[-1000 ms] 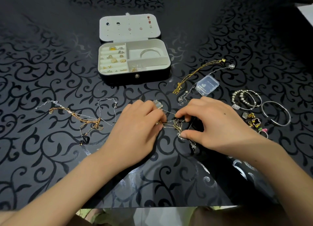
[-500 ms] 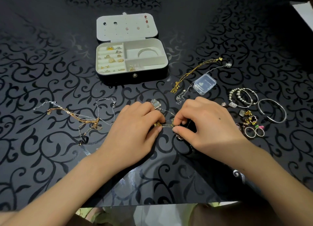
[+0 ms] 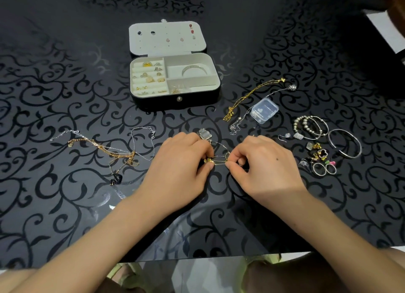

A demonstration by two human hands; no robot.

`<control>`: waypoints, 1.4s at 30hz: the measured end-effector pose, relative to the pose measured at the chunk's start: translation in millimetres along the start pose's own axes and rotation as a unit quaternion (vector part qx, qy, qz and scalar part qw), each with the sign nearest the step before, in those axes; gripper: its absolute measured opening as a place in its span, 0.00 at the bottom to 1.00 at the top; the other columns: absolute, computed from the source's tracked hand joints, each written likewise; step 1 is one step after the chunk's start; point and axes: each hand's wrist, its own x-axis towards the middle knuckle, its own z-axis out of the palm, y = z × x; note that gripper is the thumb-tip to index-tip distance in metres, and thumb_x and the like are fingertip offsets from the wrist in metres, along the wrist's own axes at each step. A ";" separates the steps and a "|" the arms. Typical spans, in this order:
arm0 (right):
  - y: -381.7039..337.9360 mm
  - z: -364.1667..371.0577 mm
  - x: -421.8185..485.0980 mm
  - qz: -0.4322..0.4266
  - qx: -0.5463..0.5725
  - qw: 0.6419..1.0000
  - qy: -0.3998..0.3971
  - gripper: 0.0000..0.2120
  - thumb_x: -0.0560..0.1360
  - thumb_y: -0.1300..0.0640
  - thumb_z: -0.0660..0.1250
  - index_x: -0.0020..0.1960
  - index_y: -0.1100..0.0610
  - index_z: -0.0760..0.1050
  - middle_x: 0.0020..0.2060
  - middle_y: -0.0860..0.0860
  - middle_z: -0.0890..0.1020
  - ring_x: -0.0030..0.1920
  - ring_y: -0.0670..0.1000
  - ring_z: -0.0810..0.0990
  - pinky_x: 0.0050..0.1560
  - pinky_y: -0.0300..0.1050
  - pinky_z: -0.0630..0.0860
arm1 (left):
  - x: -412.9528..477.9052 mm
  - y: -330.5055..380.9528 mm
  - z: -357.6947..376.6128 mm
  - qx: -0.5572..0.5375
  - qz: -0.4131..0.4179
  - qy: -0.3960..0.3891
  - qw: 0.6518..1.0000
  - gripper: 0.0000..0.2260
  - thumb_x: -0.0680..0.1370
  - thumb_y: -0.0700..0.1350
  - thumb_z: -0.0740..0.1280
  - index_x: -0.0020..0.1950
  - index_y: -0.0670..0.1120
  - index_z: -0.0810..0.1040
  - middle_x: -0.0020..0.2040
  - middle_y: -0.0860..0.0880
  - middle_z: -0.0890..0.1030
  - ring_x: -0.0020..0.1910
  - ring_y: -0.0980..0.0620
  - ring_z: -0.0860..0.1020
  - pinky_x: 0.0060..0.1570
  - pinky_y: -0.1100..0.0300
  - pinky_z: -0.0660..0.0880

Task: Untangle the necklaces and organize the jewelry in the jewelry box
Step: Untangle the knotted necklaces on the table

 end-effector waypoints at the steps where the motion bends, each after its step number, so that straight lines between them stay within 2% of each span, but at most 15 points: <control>1: 0.1 -0.1 -0.5 -0.001 0.003 1.000 0.002 0.06 0.76 0.51 0.64 0.43 0.51 0.77 0.38 0.43 0.71 0.47 0.48 0.72 0.43 0.41 0.64 | 0.1 0.4 0.2 -0.003 -0.002 -0.001 1.000 0.04 0.71 0.45 0.70 0.43 0.46 0.77 0.39 0.52 0.76 0.40 0.49 0.74 0.42 0.57 0.70; 3: 0.2 -0.1 -0.9 -0.007 0.001 1.000 -0.006 0.07 0.77 0.52 0.62 0.44 0.51 0.76 0.39 0.43 0.71 0.48 0.48 0.71 0.43 0.41 0.63 | 0.1 0.8 -0.8 -0.011 -0.011 -0.007 1.000 0.05 0.71 0.43 0.72 0.43 0.46 0.77 0.39 0.52 0.76 0.40 0.50 0.73 0.43 0.61 0.65; 6: 2.3 -0.9 -0.6 0.000 0.021 1.000 -0.021 0.06 0.78 0.51 0.60 0.43 0.49 0.73 0.40 0.43 0.72 0.49 0.46 0.71 0.43 0.39 0.61 | 1.2 2.0 -2.5 -0.031 -0.029 -0.022 0.999 0.04 0.73 0.45 0.71 0.44 0.48 0.77 0.39 0.55 0.76 0.41 0.54 0.69 0.42 0.65 0.59; 8: 3.3 -3.4 -0.1 0.020 0.065 0.997 -0.023 0.07 0.77 0.51 0.61 0.40 0.48 0.71 0.39 0.43 0.73 0.45 0.43 0.71 0.42 0.39 0.60 | 2.3 2.9 -3.1 -0.044 -0.037 -0.027 0.998 0.04 0.74 0.46 0.70 0.44 0.49 0.76 0.39 0.56 0.75 0.41 0.56 0.68 0.41 0.66 0.58; 12: 7.7 -6.3 2.0 0.074 0.168 0.982 -0.042 0.09 0.75 0.52 0.65 0.36 0.48 0.74 0.29 0.41 0.75 0.32 0.38 0.71 0.35 0.35 0.62 | 3.9 5.8 -4.4 -0.059 -0.057 -0.040 0.996 0.06 0.74 0.47 0.69 0.43 0.52 0.72 0.38 0.58 0.72 0.41 0.58 0.67 0.40 0.68 0.59; 16: 11.6 -6.2 2.8 0.104 0.230 0.965 -0.071 0.10 0.75 0.54 0.66 0.35 0.50 0.75 0.21 0.35 0.72 0.25 0.40 0.69 0.33 0.38 0.61 | 4.3 7.0 -6.6 -0.075 -0.070 -0.047 0.994 0.08 0.74 0.46 0.69 0.42 0.53 0.70 0.40 0.58 0.73 0.42 0.57 0.67 0.41 0.68 0.60; 20: 12.6 -7.0 3.8 0.110 0.251 0.959 -0.067 0.11 0.75 0.55 0.67 0.34 0.50 0.75 0.21 0.37 0.72 0.25 0.42 0.68 0.32 0.38 0.64 | 4.0 7.7 -10.7 -0.104 -0.095 -0.057 0.988 0.06 0.74 0.45 0.69 0.41 0.51 0.73 0.36 0.58 0.73 0.38 0.58 0.70 0.40 0.73 0.63; 25: 15.6 -10.6 4.0 0.132 0.348 0.926 -0.060 0.09 0.75 0.58 0.67 0.36 0.54 0.77 0.28 0.49 0.74 0.28 0.45 0.68 0.29 0.32 0.65 | 5.9 11.0 -17.0 -0.242 -0.152 -0.065 0.956 0.05 0.73 0.42 0.71 0.40 0.48 0.76 0.36 0.55 0.77 0.33 0.60 0.72 0.36 0.73 0.67; 27: 16.2 -10.4 4.1 0.142 0.391 0.907 -0.065 0.09 0.75 0.60 0.66 0.36 0.55 0.77 0.25 0.45 0.72 0.27 0.44 0.68 0.30 0.31 0.66 | 6.9 11.4 -17.0 -0.279 -0.166 -0.065 0.944 0.05 0.73 0.41 0.72 0.39 0.47 0.77 0.34 0.55 0.77 0.31 0.61 0.71 0.36 0.72 0.69; 29: 16.5 -9.0 4.6 0.140 0.407 0.900 -0.070 0.09 0.75 0.62 0.65 0.36 0.55 0.76 0.26 0.47 0.72 0.29 0.46 0.69 0.34 0.35 0.67 | 7.5 11.0 -16.1 -0.299 -0.173 -0.064 0.936 0.06 0.72 0.40 0.72 0.39 0.47 0.77 0.33 0.56 0.76 0.30 0.61 0.70 0.36 0.70 0.69; 31: 16.1 -7.0 4.8 0.130 0.413 0.899 -0.072 0.09 0.75 0.64 0.65 0.36 0.55 0.76 0.31 0.54 0.74 0.32 0.51 0.69 0.37 0.43 0.67 | 7.6 10.8 -15.4 -0.304 -0.176 -0.062 0.934 0.06 0.72 0.40 0.73 0.38 0.48 0.77 0.33 0.56 0.76 0.30 0.61 0.70 0.37 0.69 0.70; 33: 15.8 -5.8 5.3 0.121 0.408 0.902 -0.066 0.09 0.74 0.64 0.65 0.37 0.56 0.75 0.34 0.56 0.76 0.32 0.51 0.69 0.37 0.45 0.68 | 7.6 10.7 -15.3 -0.307 -0.177 -0.061 0.933 0.06 0.72 0.40 0.73 0.38 0.48 0.77 0.33 0.56 0.76 0.30 0.61 0.71 0.37 0.68 0.70; 36: 15.5 -5.5 6.7 0.121 0.415 0.900 -0.051 0.08 0.73 0.66 0.67 0.41 0.54 0.75 0.32 0.52 0.78 0.29 0.46 0.70 0.36 0.41 0.69 | 7.9 9.9 -15.3 -0.315 -0.180 -0.060 0.930 0.06 0.71 0.40 0.73 0.38 0.47 0.77 0.32 0.56 0.76 0.30 0.60 0.71 0.38 0.66 0.70; 38: 15.9 -5.4 6.5 0.120 0.412 0.903 -0.041 0.11 0.72 0.67 0.68 0.45 0.52 0.74 0.31 0.49 0.79 0.27 0.41 0.70 0.35 0.37 0.68 | 8.1 9.1 -15.3 -0.325 -0.184 -0.058 0.926 0.06 0.71 0.40 0.73 0.38 0.47 0.77 0.32 0.56 0.76 0.30 0.59 0.70 0.37 0.65 0.70; 42: 15.7 -6.0 5.5 0.089 0.335 0.938 -0.001 0.13 0.70 0.66 0.70 0.43 0.49 0.74 0.29 0.47 0.81 0.26 0.40 0.71 0.35 0.29 0.66 | 8.1 9.3 -15.7 -0.330 -0.185 -0.055 0.924 0.05 0.71 0.40 0.73 0.38 0.46 0.77 0.32 0.56 0.76 0.31 0.58 0.71 0.37 0.66 0.70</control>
